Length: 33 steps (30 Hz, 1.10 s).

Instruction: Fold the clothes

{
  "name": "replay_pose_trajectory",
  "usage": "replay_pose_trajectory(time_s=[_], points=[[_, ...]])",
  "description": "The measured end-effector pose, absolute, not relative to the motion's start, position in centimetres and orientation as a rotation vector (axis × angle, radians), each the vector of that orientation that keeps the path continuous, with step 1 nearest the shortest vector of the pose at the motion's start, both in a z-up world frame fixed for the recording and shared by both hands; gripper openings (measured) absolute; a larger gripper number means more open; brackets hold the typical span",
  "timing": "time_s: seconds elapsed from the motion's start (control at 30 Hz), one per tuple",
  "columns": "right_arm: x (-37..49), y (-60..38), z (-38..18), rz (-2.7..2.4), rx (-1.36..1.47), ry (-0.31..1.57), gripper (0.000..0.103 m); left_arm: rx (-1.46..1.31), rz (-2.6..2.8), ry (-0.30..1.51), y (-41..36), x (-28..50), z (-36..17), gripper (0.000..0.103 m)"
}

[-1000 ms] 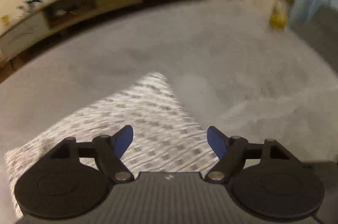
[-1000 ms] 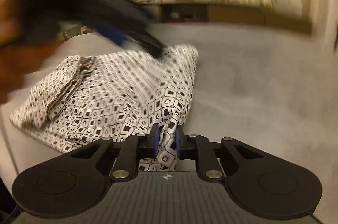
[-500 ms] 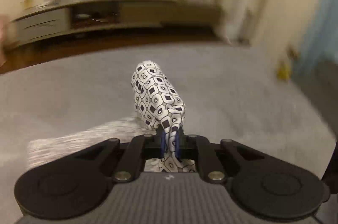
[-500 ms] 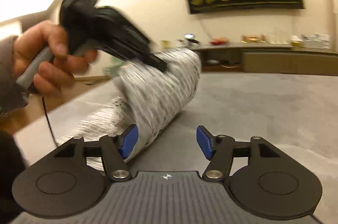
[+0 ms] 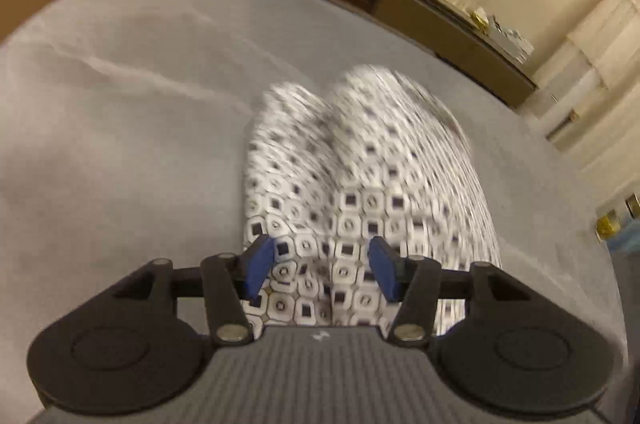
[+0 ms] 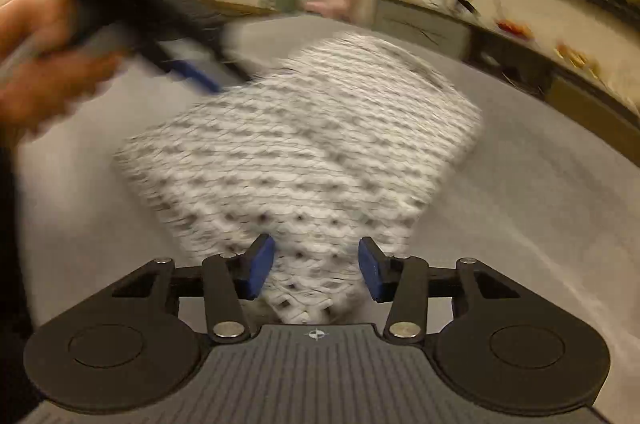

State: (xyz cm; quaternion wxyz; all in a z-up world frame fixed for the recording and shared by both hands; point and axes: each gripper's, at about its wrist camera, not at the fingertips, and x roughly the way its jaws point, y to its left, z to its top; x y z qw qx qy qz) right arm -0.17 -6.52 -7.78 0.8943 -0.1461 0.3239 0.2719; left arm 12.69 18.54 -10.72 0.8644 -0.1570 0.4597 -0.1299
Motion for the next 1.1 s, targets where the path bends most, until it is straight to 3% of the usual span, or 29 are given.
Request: replay_pose_trajectory(time_s=[0.13,0.27,0.33,0.4,0.53,0.63,0.7,0.73,0.77,0.93,1.0,1.1], points=[[5.2,-12.0,-8.5,0.241,-0.458,0.694,0.048,-0.267,-0.493,0.959,13.9,12.1,-10.2,0.051],[5.5,-16.7,-5.5,0.106,-0.382,0.649,0.049,-0.285,-0.475,0.896,14.2,12.6,-9.4,0.048],[2.7,-15.1,-2.8,0.221,-0.324,0.58,0.053,-0.263,-0.424,0.909,15.1,12.9,-9.9,0.046],[0.7,-11.0,-1.4,0.379,-0.368,0.514,0.07,-0.205,-0.361,0.924,15.3,13.1,-10.4,0.043],[0.3,-2.2,-2.4,0.55,-0.545,0.483,0.073,-0.1,-0.318,0.944,14.3,13.1,-11.8,0.041],[2.7,0.6,-5.0,0.537,-0.658,0.558,0.063,-0.07,-0.311,0.916,14.6,12.9,-12.3,0.041],[3.9,1.3,-6.5,0.498,-0.71,0.601,0.036,-0.062,-0.312,0.903,14.7,12.6,-12.3,0.04],[4.4,1.1,-6.3,0.491,-0.701,0.605,0.027,-0.062,-0.312,0.901,14.7,12.4,-12.2,0.04],[4.9,0.9,-6.0,0.485,-0.689,0.609,0.008,-0.06,-0.312,0.897,14.6,12.4,-12.3,0.04],[3.1,1.8,-2.8,0.561,-0.561,0.589,0.0,-0.099,-0.31,0.898,14.8,12.2,-12.2,0.038],[1.9,2.4,-2.8,0.601,-0.533,0.605,0.0,-0.146,-0.301,0.909,15.4,12.5,-12.1,0.03],[0.8,2.9,-3.9,0.626,-0.49,0.64,0.0,-0.26,-0.277,0.919,17.4,12.5,-12.2,0.028]])
